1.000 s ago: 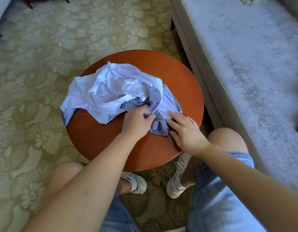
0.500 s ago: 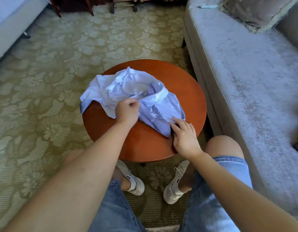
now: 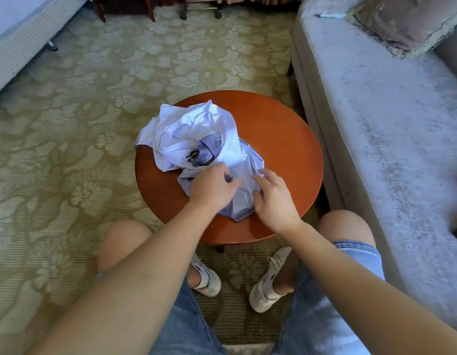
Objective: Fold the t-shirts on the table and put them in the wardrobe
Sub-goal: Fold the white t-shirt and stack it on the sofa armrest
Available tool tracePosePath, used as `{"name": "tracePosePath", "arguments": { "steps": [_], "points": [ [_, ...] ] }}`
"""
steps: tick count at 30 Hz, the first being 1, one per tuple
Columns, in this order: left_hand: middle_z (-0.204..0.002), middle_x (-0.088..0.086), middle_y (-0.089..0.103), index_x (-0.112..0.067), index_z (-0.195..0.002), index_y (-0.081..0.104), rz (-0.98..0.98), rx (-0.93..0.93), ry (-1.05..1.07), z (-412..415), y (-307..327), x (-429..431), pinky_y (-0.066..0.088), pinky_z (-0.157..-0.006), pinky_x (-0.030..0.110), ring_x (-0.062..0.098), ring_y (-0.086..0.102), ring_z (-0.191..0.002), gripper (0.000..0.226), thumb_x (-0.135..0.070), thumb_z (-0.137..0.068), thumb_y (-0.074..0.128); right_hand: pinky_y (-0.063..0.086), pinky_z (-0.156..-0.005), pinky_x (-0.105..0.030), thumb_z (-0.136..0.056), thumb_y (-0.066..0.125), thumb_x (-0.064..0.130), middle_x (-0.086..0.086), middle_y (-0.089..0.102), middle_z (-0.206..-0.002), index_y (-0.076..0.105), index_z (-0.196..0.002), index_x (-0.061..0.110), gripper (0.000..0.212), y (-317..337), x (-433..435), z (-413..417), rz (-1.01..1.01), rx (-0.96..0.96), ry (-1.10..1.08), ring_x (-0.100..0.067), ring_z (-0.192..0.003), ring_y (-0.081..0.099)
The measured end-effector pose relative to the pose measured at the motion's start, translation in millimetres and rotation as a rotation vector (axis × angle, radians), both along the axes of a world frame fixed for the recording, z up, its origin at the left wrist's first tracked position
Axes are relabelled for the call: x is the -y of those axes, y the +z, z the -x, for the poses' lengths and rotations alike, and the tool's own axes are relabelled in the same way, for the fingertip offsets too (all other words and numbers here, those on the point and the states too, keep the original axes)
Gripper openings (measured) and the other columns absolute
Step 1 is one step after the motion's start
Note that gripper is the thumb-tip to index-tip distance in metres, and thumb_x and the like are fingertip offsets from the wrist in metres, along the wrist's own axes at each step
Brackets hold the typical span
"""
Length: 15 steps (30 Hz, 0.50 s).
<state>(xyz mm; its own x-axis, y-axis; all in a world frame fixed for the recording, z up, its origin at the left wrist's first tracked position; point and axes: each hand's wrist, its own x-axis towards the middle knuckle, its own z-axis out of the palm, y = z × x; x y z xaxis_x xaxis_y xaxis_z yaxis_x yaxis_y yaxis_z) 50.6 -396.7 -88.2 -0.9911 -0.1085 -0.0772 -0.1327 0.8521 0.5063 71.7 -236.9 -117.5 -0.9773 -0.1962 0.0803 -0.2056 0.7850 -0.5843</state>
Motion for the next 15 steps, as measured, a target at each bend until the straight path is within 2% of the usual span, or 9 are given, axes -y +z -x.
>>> {"name": "tracePosePath", "arguments": {
  "steps": [2, 3, 4, 6, 8, 10, 12, 15],
  "points": [
    [-0.113, 0.002, 0.058, -0.017, -0.108, 0.057, 0.173, 0.130, -0.064, -1.3, -10.3, -2.9, 0.045, -0.083, 0.038, 0.025, 0.053, -0.108, 0.042, -0.050, -0.084, 0.064, 0.035, -0.108, -0.051, -0.097, 0.046, 0.021, -0.011, 0.032, -0.153, 0.044, -0.142, 0.013, 0.045, -0.7, -5.5, 14.8, -0.114, 0.129, 0.021, -0.035, -0.137, 0.030],
    [-0.122, 0.005, 0.054, -0.015, -0.117, 0.054, 0.218, 0.166, -0.073, -1.1, -13.1, -1.8, 0.044, -0.086, 0.039, 0.028, 0.050, -0.115, 0.043, -0.046, -0.087, 0.062, 0.032, -0.109, -0.051, -0.098, 0.045, 0.027, -0.008, 0.028, -0.155, 0.041, -0.143, 0.016, 0.046, -1.5, -7.4, 21.7, -0.171, 0.168, 0.037, -0.034, -0.140, 0.026],
    [-0.127, 0.008, 0.052, -0.014, -0.123, 0.050, 0.239, 0.185, -0.084, -0.4, -15.5, 0.9, 0.044, -0.087, 0.039, 0.030, 0.049, -0.117, 0.040, -0.037, -0.092, 0.060, 0.032, -0.109, -0.049, -0.099, 0.045, 0.031, -0.006, 0.030, -0.153, 0.042, -0.142, 0.017, 0.045, -2.4, -8.9, 26.5, -0.231, 0.193, 0.043, -0.033, -0.140, 0.026],
    [-0.122, 0.012, 0.057, -0.010, -0.125, 0.050, 0.227, 0.214, -0.128, 2.1, -16.0, 6.4, 0.046, -0.080, 0.039, 0.032, 0.054, -0.110, 0.031, -0.017, -0.095, 0.052, 0.035, -0.103, -0.045, -0.098, 0.045, 0.034, -0.005, 0.039, -0.144, 0.050, -0.134, 0.016, 0.040, -5.0, -8.4, 33.4, -0.319, 0.203, 0.021, -0.031, -0.132, 0.034],
    [-0.110, 0.012, 0.060, -0.007, -0.112, 0.055, 0.152, 0.188, -0.152, 2.9, -14.8, 10.8, 0.043, -0.071, 0.036, 0.032, 0.055, -0.098, 0.021, -0.009, -0.093, 0.047, 0.040, -0.093, -0.039, -0.097, 0.048, 0.029, -0.010, 0.050, -0.124, 0.063, -0.109, 0.009, 0.028, -6.5, -2.9, 36.4, -0.283, 0.168, -0.048, -0.033, -0.115, 0.044],
    [-0.099, 0.011, 0.061, -0.002, -0.097, 0.059, 0.052, 0.082, -0.100, 2.3, -12.0, 14.0, 0.041, -0.070, 0.035, 0.030, 0.054, -0.091, 0.015, -0.008, -0.092, 0.046, 0.043, -0.081, -0.036, -0.093, 0.049, 0.018, -0.013, 0.054, -0.102, 0.063, -0.084, 0.004, 0.022, -7.2, 1.9, 37.8, -0.190, 0.154, -0.105, -0.035, -0.099, 0.051],
    [-0.089, 0.009, 0.063, -0.003, -0.090, 0.063, -0.071, 0.003, -0.045, 3.7, -8.8, 17.3, 0.041, -0.071, 0.035, 0.028, 0.055, -0.088, 0.020, -0.014, -0.096, 0.048, 0.046, -0.074, -0.035, -0.090, 0.051, 0.011, -0.014, 0.061, -0.096, 0.067, -0.086, 0.001, 0.019, -5.0, 3.4, 37.8, -0.092, 0.193, -0.170, -0.035, -0.091, 0.057],
    [-0.067, -0.002, 0.049, -0.014, -0.069, 0.051, -0.194, -0.026, -0.095, 6.2, 6.3, 15.4, 0.029, -0.062, 0.033, 0.024, 0.050, -0.075, 0.033, -0.024, -0.100, 0.048, 0.051, -0.075, -0.035, -0.088, 0.055, 0.007, -0.005, 0.063, -0.092, 0.065, -0.103, 0.007, 0.018, 0.5, 1.7, 38.1, 0.176, 0.289, -0.294, -0.029, -0.087, 0.061]
  ]
}}
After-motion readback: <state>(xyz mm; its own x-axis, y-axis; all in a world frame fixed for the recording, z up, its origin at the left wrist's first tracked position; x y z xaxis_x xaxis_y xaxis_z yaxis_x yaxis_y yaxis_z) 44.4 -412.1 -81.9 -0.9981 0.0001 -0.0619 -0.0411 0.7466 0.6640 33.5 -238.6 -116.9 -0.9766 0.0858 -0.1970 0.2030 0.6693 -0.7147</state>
